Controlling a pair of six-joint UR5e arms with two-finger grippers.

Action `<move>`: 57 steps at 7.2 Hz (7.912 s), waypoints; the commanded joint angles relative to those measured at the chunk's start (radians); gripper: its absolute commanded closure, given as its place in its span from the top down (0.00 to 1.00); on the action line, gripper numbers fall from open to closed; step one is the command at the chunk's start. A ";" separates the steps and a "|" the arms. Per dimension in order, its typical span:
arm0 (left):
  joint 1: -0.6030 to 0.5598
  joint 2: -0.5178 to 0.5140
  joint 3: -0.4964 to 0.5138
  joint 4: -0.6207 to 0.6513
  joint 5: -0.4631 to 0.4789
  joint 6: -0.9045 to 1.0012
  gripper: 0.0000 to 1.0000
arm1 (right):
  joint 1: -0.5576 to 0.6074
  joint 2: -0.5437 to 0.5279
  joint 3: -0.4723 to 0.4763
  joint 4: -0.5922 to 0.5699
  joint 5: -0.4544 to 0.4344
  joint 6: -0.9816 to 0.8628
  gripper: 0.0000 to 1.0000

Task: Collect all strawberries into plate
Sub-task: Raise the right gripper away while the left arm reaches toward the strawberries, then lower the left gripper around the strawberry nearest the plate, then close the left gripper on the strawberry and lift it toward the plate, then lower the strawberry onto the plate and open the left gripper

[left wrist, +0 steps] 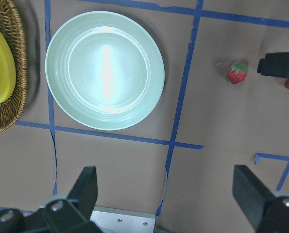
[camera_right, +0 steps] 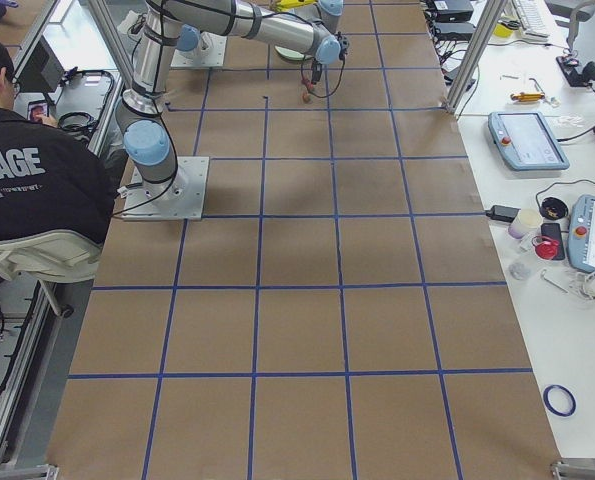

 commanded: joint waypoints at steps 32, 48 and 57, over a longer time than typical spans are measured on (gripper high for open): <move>-0.132 -0.466 -0.135 0.430 -0.185 -0.342 0.85 | -0.411 -0.383 0.031 0.532 -0.179 -0.435 1.00; 0.044 -0.385 -0.029 0.162 0.159 0.005 0.00 | -0.411 -0.386 0.031 0.542 -0.181 -0.431 1.00; 0.063 -0.379 -0.028 0.184 0.137 0.099 1.00 | -0.413 -0.386 0.031 0.539 -0.187 -0.434 1.00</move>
